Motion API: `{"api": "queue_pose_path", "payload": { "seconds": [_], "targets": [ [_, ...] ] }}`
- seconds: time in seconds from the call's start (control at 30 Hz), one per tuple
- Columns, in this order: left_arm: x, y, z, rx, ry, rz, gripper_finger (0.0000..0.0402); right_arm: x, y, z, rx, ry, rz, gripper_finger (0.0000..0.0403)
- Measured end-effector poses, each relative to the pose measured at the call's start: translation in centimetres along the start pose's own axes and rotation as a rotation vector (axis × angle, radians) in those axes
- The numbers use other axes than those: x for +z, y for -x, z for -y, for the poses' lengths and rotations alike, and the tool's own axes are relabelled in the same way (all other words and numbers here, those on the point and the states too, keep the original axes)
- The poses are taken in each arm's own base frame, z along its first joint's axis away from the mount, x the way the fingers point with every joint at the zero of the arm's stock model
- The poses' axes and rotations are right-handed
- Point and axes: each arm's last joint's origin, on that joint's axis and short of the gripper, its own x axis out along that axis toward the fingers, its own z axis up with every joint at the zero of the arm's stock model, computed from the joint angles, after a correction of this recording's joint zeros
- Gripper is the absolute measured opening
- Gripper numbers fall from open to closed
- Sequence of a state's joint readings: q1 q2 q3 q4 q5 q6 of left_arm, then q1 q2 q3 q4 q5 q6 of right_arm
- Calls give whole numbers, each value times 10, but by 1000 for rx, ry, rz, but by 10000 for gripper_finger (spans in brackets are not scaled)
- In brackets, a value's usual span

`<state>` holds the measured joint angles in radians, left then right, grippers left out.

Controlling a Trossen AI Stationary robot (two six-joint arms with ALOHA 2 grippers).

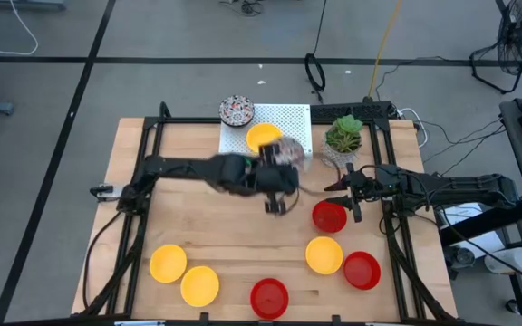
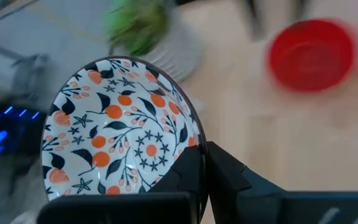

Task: Pick & Place Mini bowls
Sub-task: Stack the white patterned bowl on the white patterned bowl on the shelf

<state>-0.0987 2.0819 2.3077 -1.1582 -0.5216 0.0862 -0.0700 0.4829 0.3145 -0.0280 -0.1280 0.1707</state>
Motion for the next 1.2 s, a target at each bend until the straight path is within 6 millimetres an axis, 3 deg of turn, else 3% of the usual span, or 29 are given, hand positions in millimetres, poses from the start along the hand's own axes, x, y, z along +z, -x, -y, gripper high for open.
{"api": "queue_pose_path", "payload": {
  "seconds": [0.37,0.53,0.9,1.2],
  "targets": [
    [-44,-19,-116,197,179,-286,9,0,0,0,-1,23,-4,155],
    [-60,-28,-152,210,275,-338,17,0,0,0,-1,37,-4,155],
    [-78,-35,-181,173,378,-385,17,-1,0,0,-2,33,-7,155],
    [-89,-52,-182,149,389,-437,8,-1,0,0,-2,33,-7,155]
  ]
}}
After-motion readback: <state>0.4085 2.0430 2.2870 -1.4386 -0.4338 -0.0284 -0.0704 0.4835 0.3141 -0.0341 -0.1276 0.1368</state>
